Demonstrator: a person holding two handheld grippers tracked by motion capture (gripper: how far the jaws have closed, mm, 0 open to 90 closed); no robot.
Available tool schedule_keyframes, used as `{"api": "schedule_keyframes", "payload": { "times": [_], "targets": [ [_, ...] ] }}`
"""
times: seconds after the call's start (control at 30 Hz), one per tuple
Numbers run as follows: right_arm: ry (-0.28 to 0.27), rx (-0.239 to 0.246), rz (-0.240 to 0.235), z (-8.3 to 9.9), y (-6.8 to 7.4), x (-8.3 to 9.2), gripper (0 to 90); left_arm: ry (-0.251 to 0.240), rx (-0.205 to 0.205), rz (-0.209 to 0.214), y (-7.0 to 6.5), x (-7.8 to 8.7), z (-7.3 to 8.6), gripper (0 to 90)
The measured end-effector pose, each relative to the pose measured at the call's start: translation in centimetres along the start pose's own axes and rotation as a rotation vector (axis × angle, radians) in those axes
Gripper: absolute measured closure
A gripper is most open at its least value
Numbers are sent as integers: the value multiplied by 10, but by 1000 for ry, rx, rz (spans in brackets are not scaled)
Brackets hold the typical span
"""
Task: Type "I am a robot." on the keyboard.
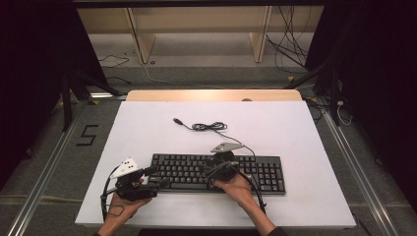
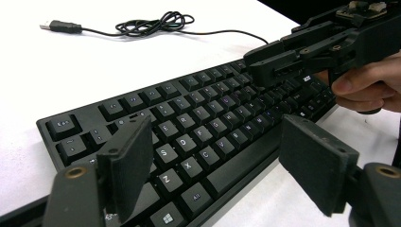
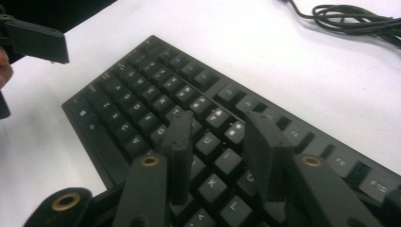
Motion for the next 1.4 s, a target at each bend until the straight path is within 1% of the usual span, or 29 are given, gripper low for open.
{"api": "schedule_keyframes", "payload": {
  "times": [0.1, 0.3, 0.33, 0.6, 0.8, 1.17, 1.4],
  "targets": [
    [-3, -2, 8, 1, -3, 1, 678, 0, 0, 0, 0, 0, 0, 265],
    [1, -5, 19, 3, -8, 5, 778, -2, 0, -1, 0, 0, 0, 266],
    [0, 2, 21, 3, -9, 5, 795, 0, -1, -1, 0, 0, 0, 265],
    [17, -2, 32, 7, -13, 5, 871, -3, 0, -2, 0, 0, 0, 266],
    [24, -5, 42, 10, -16, 5, 899, -5, -2, -3, 0, 0, 0, 266],
    [35, -5, 50, 14, -18, 2, 900, -8, -4, -1, 0, 0, -1, 266],
    [42, -3, 45, 16, -16, -1, 900, -8, -4, -1, -1, 0, -1, 266]
  ]
}}
Point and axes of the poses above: each handheld gripper's, and its own axes: x roughly backward along the jaws, z roughly out of its underside, y roughly to its left, the point moved 6 cm from there along -x, roughly forward along the jaws, and after that the axes turned 2 degrees about -y, right-handed, at the moved point
